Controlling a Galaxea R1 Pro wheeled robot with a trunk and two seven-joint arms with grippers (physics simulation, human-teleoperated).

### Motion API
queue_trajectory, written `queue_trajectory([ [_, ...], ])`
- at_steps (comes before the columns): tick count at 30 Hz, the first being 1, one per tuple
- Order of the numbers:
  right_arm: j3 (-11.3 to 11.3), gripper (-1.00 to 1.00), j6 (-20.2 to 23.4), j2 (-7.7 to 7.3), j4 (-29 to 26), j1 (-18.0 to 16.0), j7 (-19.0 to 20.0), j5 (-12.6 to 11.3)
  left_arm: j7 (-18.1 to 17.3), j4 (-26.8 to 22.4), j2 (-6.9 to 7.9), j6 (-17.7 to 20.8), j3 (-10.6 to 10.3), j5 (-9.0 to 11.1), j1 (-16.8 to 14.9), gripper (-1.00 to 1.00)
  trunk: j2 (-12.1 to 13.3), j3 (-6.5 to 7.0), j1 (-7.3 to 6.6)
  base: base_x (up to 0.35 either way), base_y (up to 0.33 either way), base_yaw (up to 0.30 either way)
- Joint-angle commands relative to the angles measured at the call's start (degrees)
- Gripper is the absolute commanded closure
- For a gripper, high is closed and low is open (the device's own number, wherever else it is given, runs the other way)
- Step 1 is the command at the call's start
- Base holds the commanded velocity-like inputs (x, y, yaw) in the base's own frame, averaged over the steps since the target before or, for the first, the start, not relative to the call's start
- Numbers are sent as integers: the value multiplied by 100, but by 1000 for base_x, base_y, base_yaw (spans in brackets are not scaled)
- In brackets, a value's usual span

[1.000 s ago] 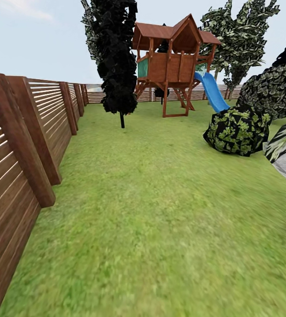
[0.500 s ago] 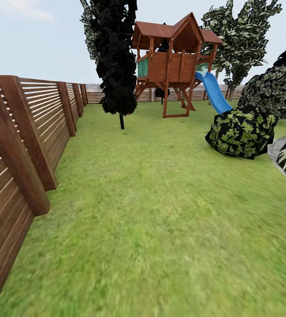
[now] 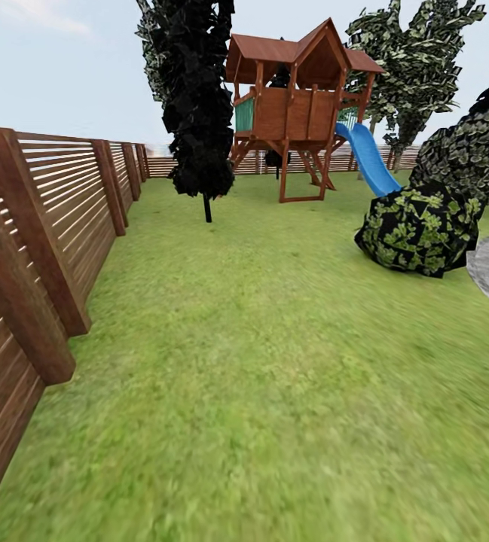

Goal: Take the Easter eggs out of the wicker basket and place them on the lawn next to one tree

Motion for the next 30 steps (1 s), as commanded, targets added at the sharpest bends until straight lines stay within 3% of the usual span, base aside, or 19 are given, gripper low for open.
queue_trajectory([
  [1, 20, -100, 18, 1, 12, -8, -3, 29, -4, -12, 1, 9, 6, 2, 3, -100, -2, -4, 3, 339, 0, 0],
  [30, 0, -100, 2, 1, 12, -8, -13, -34, -4, -13, 2, 9, 4, 2, 3, -100, -2, -4, 3, 339, 0, 0],
])
